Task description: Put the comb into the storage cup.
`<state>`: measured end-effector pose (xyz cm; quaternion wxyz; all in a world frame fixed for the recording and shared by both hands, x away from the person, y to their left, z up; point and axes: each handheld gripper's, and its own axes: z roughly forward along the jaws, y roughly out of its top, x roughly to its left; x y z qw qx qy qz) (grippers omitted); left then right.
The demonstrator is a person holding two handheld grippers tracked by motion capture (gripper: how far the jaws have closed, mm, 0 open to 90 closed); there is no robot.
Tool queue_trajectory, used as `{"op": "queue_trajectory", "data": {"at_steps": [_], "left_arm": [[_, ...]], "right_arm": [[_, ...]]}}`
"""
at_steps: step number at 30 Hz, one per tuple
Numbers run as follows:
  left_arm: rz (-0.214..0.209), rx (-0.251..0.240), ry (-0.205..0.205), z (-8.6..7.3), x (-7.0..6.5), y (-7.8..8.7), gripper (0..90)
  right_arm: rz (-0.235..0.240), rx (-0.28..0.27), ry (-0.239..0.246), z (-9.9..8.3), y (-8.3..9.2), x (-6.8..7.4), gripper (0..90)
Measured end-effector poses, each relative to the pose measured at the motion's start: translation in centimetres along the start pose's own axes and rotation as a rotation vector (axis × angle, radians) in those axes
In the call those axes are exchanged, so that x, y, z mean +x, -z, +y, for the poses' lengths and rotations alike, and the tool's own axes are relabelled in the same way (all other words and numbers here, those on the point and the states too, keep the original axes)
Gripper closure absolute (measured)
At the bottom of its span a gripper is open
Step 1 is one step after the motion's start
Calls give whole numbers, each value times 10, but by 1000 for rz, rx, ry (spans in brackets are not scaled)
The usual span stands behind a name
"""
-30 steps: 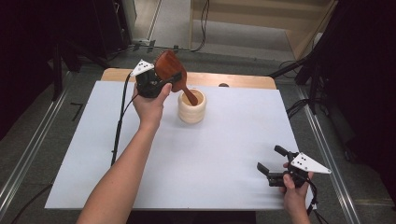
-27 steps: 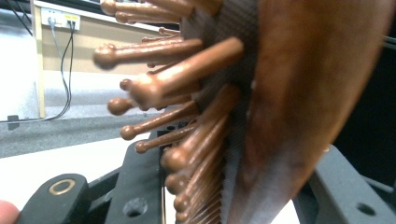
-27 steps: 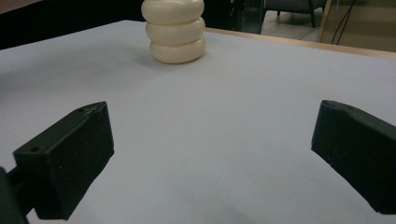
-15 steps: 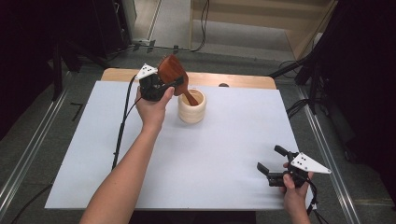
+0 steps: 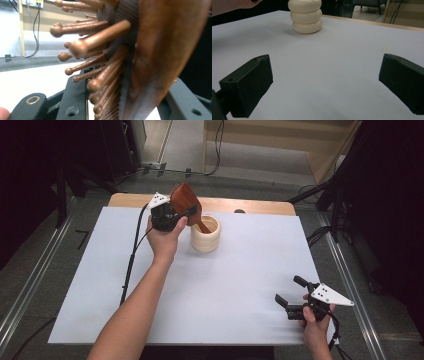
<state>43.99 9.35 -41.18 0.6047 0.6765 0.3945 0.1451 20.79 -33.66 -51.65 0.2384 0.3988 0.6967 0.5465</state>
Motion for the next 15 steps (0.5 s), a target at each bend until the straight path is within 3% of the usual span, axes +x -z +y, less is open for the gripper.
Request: {"op": "queue_trajectory", "data": {"at_steps": [15], "left_arm": [[4,11,13,-13,1,-5,585]], "right_arm": [[-4,3,0,0,-1,0,0]]}}
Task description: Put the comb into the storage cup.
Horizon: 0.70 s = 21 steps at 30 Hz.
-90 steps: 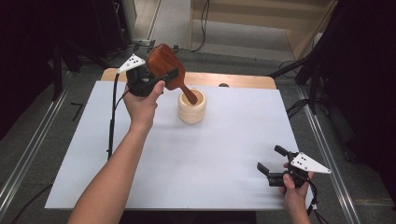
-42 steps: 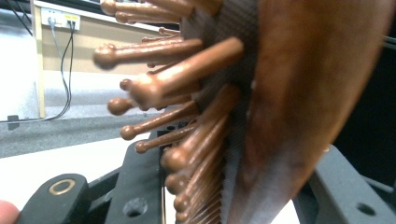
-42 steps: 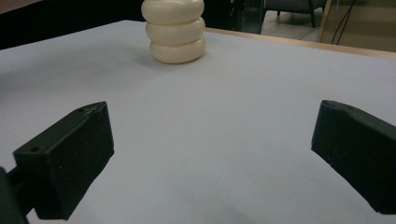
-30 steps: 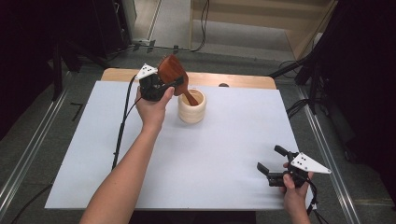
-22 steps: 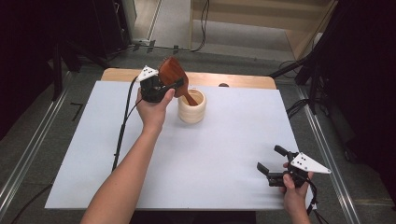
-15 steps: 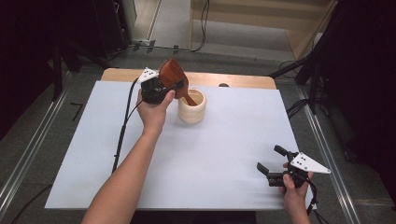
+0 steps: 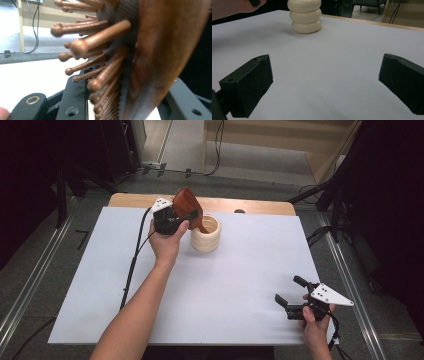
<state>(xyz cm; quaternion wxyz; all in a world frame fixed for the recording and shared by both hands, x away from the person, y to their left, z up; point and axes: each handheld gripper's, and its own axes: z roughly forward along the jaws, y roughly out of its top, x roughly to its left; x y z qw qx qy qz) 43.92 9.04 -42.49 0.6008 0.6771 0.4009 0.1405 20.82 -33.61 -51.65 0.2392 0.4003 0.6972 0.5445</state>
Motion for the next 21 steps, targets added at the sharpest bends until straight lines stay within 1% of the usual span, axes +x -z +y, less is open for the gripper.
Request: {"op": "queue_trajectory", "data": {"at_steps": [4,6,9,13,15,19,21], "left_arm": [[14,8,-3,-2,1,-1,582],[15,7,7,-3,1,-3,579],[23,7,7,-5,1,-5,574],[16,10,17,-9,0,-7,565],[27,7,22,-9,-1,-9,553],[49,6,14,-9,0,-9,517],[50,11,20,-9,2,-8,494]], "right_arm": [[3,0,2,0,0,0,0],[4,-2,1,0,0,0,0],[6,-3,2,0,0,0,0],[6,-6,3,0,0,-1,0],[5,-5,3,0,0,-1,0],[5,-3,1,0,0,0,0],[5,-3,0,0,0,0,0]]}}
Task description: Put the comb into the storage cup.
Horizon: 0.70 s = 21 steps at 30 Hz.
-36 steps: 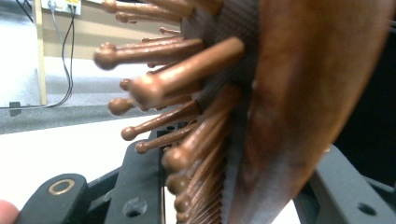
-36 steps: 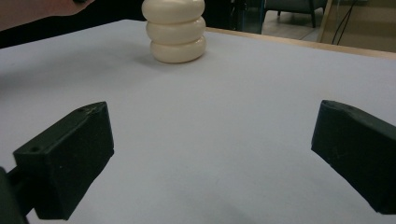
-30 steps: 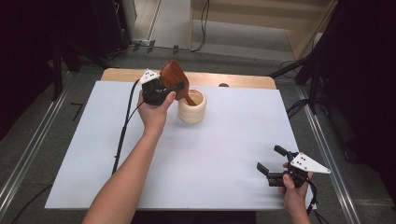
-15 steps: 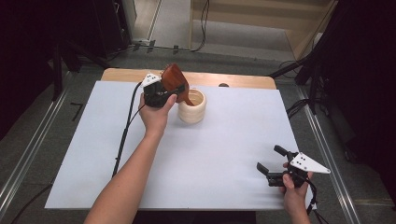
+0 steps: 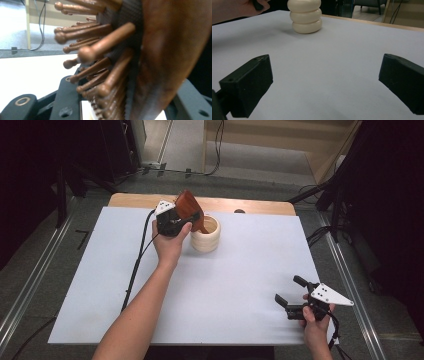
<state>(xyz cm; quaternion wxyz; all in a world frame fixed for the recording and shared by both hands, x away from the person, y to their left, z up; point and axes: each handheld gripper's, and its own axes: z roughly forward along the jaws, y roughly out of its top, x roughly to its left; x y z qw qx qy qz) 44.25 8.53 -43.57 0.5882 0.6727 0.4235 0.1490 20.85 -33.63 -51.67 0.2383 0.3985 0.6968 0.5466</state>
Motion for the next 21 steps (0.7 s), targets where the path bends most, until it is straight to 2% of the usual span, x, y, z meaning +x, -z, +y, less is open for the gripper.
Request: {"op": "queue_trajectory", "data": {"at_steps": [6,12,16,18,21], "left_arm": [[6,12,-5,1,4,3,394],[6,13,11,0,6,1,322],[10,-1,22,0,3,0,330],[16,-7,47,0,2,-1,348],[7,-33,56,0,-2,-3,437]], "right_arm": [[-2,5,2,0,0,0,0],[-2,5,4,0,-1,1,0],[-1,4,2,0,0,1,0],[-1,4,0,0,0,1,0],[-1,4,2,0,0,0,0]]}}
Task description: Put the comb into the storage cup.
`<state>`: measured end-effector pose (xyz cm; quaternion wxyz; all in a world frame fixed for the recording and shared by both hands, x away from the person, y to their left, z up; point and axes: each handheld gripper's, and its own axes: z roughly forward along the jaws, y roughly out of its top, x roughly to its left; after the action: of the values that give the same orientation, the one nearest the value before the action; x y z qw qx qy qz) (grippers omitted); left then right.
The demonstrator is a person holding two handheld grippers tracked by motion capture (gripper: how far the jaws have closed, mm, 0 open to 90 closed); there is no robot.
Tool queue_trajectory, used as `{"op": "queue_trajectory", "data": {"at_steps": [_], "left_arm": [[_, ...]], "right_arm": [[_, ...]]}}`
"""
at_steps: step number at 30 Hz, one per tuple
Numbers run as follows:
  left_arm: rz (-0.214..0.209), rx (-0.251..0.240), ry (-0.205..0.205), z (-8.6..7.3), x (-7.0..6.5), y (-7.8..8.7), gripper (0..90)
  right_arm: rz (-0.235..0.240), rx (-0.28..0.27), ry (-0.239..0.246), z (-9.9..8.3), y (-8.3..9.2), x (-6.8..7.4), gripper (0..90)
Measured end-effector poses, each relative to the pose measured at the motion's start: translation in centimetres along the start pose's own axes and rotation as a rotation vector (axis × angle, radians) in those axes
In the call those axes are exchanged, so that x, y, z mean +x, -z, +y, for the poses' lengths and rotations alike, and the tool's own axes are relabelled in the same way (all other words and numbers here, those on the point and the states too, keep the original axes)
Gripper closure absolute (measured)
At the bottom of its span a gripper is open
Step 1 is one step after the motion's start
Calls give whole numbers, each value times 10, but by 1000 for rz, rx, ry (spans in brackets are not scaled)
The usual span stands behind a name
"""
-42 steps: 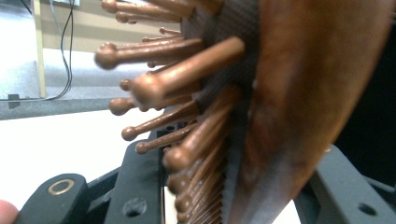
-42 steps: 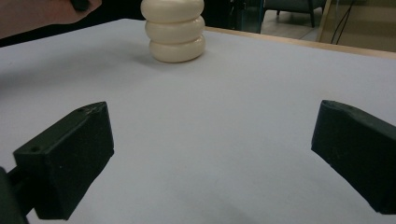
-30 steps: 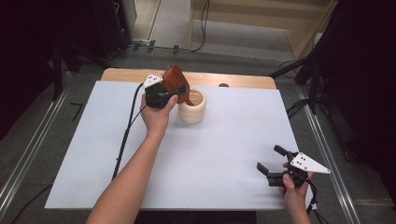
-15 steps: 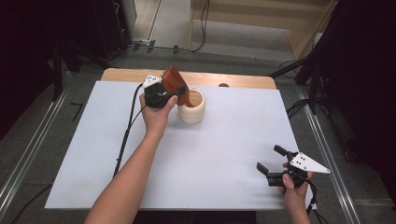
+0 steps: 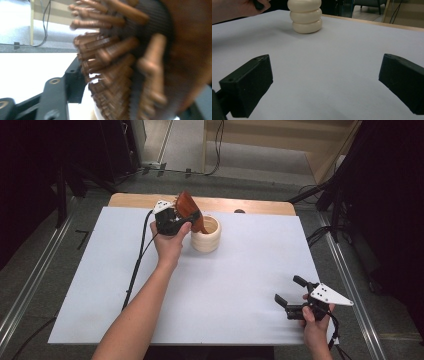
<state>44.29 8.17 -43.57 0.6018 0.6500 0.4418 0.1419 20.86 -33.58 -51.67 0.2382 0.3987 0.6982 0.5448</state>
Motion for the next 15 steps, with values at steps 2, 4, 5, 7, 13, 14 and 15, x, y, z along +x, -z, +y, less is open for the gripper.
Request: {"op": "queue_trajectory", "data": {"at_steps": [2,4,5,7,13,14,15], "left_arm": [[0,-6,-4,-1,-3,-1,463],[-3,-15,9,-1,-4,-2,476],[1,-19,16,-2,-4,-2,479],[3,-23,33,-3,-2,-2,478],[24,-14,-11,-3,-1,0,427],[27,-9,-23,-3,-1,1,411],[31,-2,-33,-3,-1,1,397]], "right_arm": [[0,-1,-1,0,0,0,0],[0,-1,-2,0,0,0,0],[1,-1,-1,0,0,0,0],[1,1,0,0,0,0,0],[0,1,5,0,0,0,0],[-1,1,6,0,-1,0,0],[-3,0,7,0,-1,0,0]]}}
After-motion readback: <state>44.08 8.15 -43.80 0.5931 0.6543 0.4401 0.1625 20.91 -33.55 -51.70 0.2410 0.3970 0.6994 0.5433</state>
